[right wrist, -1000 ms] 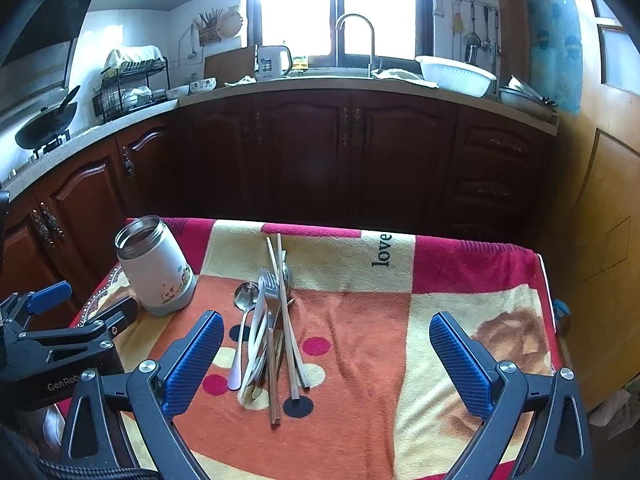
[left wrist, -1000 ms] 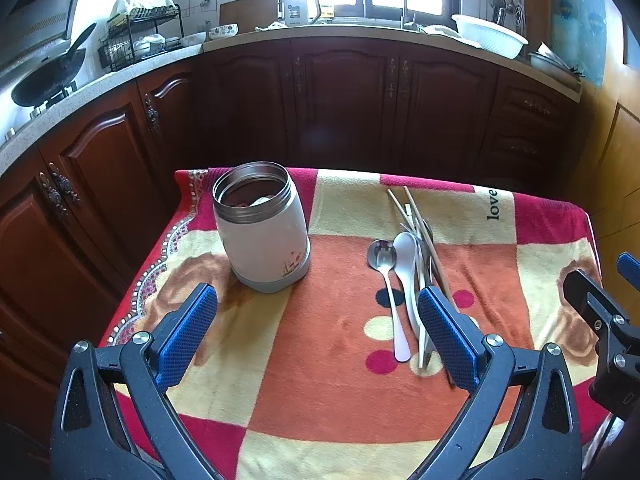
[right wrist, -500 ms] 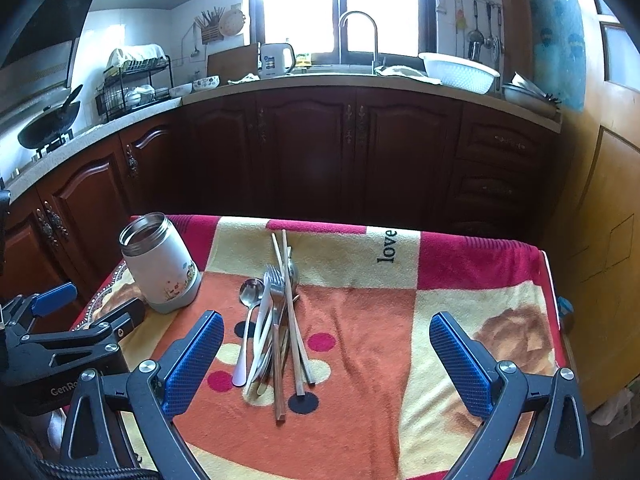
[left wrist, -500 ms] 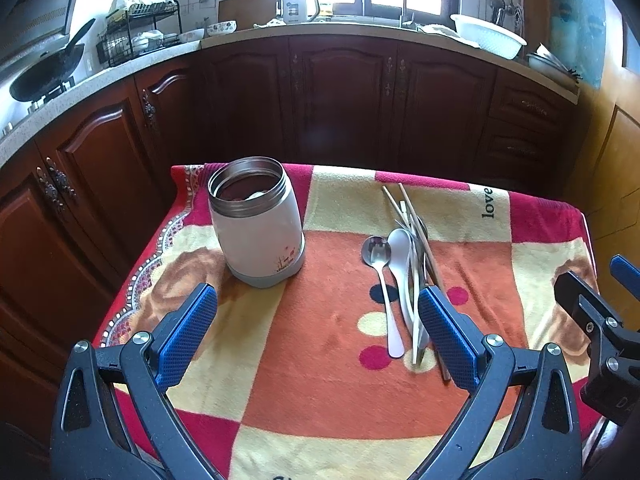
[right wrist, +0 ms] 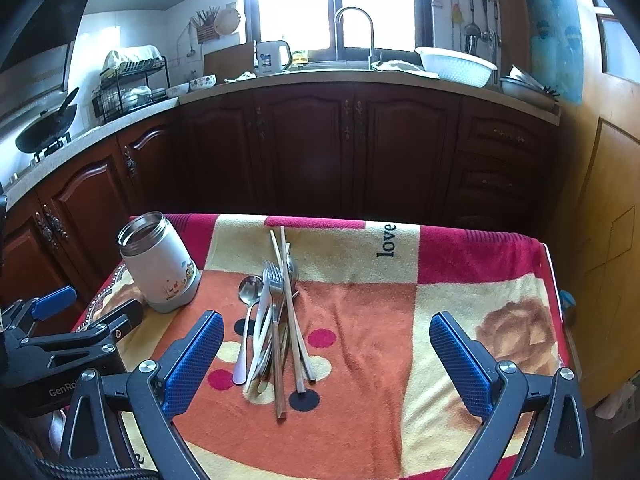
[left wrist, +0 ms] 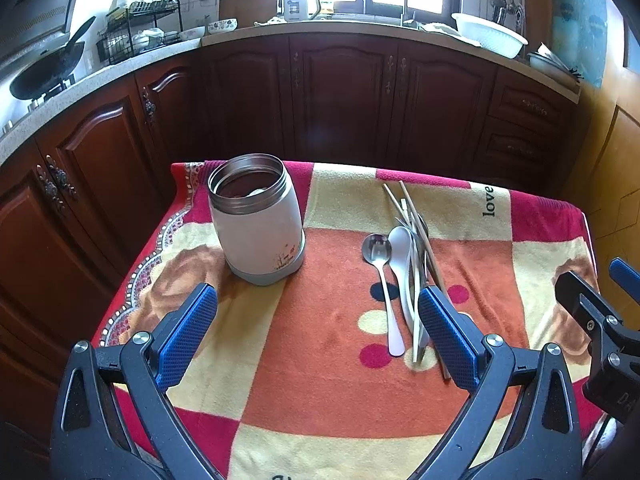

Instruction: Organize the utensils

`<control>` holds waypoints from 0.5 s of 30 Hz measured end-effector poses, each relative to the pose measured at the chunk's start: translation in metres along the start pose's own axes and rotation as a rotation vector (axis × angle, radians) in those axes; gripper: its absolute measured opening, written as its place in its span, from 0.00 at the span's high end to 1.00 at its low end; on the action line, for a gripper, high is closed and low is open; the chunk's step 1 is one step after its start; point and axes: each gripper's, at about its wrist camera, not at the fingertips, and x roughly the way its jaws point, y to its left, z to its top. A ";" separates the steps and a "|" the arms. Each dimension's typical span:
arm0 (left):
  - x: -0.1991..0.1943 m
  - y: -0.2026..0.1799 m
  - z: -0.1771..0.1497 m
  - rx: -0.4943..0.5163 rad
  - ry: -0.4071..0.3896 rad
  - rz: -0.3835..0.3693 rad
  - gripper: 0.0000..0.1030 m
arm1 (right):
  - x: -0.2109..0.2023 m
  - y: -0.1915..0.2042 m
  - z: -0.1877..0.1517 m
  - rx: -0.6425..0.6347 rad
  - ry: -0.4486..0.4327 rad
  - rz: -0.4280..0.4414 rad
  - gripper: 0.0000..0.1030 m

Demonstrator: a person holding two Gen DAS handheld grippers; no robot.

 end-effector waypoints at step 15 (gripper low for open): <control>0.007 0.001 -0.001 -0.006 0.019 -0.002 0.02 | 0.006 0.003 0.000 -0.015 0.010 0.017 0.00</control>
